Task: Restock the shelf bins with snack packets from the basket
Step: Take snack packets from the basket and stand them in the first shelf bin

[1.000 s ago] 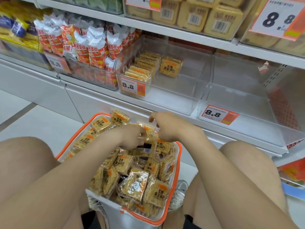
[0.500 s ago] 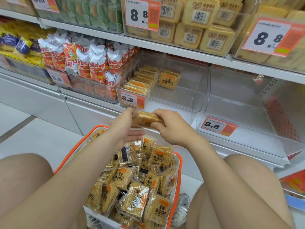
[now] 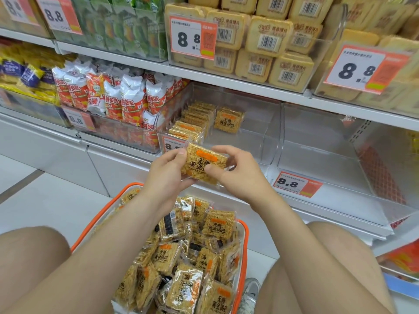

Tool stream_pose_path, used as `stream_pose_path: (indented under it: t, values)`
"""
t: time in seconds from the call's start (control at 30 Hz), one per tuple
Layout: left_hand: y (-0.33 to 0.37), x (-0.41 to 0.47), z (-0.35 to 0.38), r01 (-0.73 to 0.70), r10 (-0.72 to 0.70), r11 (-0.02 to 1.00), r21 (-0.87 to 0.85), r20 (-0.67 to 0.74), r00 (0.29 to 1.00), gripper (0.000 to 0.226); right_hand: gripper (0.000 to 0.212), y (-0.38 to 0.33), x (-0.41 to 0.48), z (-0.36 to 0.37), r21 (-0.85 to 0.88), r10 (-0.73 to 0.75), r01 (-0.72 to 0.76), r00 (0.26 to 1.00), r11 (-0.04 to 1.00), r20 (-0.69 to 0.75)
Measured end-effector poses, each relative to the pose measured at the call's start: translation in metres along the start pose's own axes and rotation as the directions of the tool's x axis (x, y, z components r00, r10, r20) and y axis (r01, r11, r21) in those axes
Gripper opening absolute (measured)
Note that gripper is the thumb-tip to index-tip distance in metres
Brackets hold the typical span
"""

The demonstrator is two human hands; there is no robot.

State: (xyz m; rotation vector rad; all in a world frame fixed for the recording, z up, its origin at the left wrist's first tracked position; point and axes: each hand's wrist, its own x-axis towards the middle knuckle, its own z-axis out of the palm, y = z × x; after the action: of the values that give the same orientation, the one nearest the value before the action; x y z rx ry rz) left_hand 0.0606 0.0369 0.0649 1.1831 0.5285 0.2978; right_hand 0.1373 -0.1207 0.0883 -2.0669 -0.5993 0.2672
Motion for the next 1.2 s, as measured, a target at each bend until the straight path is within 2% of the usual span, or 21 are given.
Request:
stream_pose_path:
  t: [0.13, 0.2, 0.27, 0.3, 0.33, 0.4, 0.47, 0.53, 0.6, 0.7, 0.77, 0.87, 1.0, 1.2]
  values:
    - [0.013, 0.001, 0.015, -0.027, 0.026, 0.999, 0.029, 0.039, 0.999, 0.033, 0.038, -0.009, 0.004, -0.006, -0.190, -0.109, 0.081, 0.984, 0.978, -0.139]
    - [0.023, 0.011, 0.015, -0.119, 0.114, 0.965, 0.234, 0.036, 0.993, 0.033, 0.036, -0.014, 0.011, -0.011, -0.205, -0.105, 0.073, 0.983, 0.976, -0.151]
    - [0.037, 0.024, 0.010, -0.247, 0.242, 0.799, 0.548, 0.082, 0.967, 0.032, 0.035, -0.018, 0.022, -0.019, -0.247, -0.111, 0.067, 0.979, 0.967, -0.170]
    - [0.044, 0.030, 0.009, -0.286, 0.283, 0.702, 0.652, 0.113, 0.952, 0.027, 0.032, -0.020, 0.030, -0.024, -0.283, -0.127, 0.068, 0.972, 0.957, -0.195]
    - [0.051, 0.036, 0.009, -0.310, 0.298, 0.619, 0.722, 0.150, 0.943, 0.021, 0.030, -0.021, 0.038, -0.027, -0.323, -0.144, 0.065, 0.963, 0.944, -0.228]
    - [0.062, 0.049, 0.014, -0.330, 0.264, 0.447, 0.832, 0.230, 0.937, 0.025, 0.030, -0.022, 0.060, -0.032, -0.395, -0.162, 0.041, 0.947, 0.918, -0.278]
    - [0.065, 0.063, 0.019, -0.368, 0.246, 0.281, 0.886, 0.304, 0.920, 0.035, 0.032, -0.018, 0.087, -0.033, -0.521, -0.169, -0.008, 0.942, 0.854, -0.291]
    - [0.058, 0.077, 0.021, -0.409, 0.292, 0.170, 0.896, 0.351, 0.890, 0.037, 0.031, -0.013, 0.115, -0.033, -0.662, -0.160, -0.069, 0.947, 0.747, -0.279]
    - [0.044, 0.089, 0.022, -0.395, 0.326, 0.085, 0.915, 0.349, 0.879, 0.035, 0.034, -0.005, 0.146, -0.032, -0.686, -0.092, -0.103, 0.966, 0.720, -0.241]
    - [0.031, 0.102, 0.030, -0.382, 0.288, -0.053, 0.923, 0.381, 0.879, 0.035, 0.051, 0.001, 0.184, -0.029, -0.704, 0.078, -0.179, 0.982, 0.687, -0.174]
    - [0.025, 0.112, 0.033, -0.407, 0.290, -0.104, 0.907, 0.419, 0.860, 0.035, 0.053, 0.005, 0.201, -0.026, -0.699, 0.155, -0.247, 0.969, 0.672, -0.193]
    - [0.017, 0.128, 0.030, -0.390, 0.298, -0.184, 0.903, 0.429, 0.853, 0.040, 0.059, 0.020, 0.215, -0.021, -0.669, 0.180, -0.329, 0.942, 0.666, -0.283]
    - [0.011, 0.132, 0.032, -0.355, 0.271, -0.180, 0.917, 0.393, 0.879, 0.054, 0.057, 0.043, 0.226, -0.017, -0.659, 0.185, -0.393, 0.913, 0.641, -0.365]
    - [0.008, 0.134, 0.032, -0.347, 0.299, -0.197, 0.917, 0.394, 0.869, 0.060, 0.045, 0.050, 0.244, -0.005, -0.563, 0.171, -0.382, 0.904, 0.733, -0.391]
